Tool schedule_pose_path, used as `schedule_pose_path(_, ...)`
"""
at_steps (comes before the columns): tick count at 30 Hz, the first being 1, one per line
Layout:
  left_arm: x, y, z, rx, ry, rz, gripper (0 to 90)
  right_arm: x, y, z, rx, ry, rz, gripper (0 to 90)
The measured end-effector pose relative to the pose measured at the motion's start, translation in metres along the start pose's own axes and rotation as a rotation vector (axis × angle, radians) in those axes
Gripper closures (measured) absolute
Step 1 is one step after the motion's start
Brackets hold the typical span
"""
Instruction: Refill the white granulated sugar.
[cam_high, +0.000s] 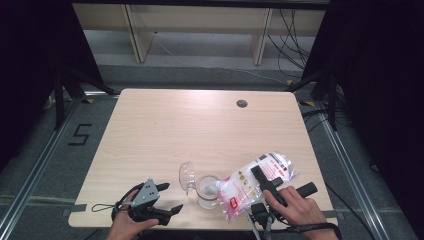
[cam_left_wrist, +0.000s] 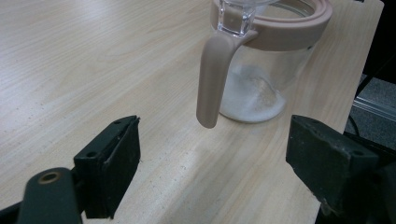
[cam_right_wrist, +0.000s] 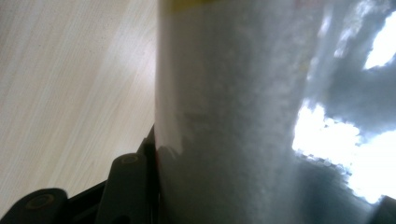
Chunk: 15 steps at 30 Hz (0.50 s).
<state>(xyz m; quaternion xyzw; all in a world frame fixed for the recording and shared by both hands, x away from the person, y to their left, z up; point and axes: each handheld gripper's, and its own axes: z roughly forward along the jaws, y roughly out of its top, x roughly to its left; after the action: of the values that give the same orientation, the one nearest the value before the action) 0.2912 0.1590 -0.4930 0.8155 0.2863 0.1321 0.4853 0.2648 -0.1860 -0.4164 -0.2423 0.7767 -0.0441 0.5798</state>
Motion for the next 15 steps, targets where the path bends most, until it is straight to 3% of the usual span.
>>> schedule_pose_path(15,0.0,0.0,0.0002,0.002,-0.001,0.003,17.5,-0.0014,-0.0007,-0.0028,0.017,0.0,-0.016,52.8)
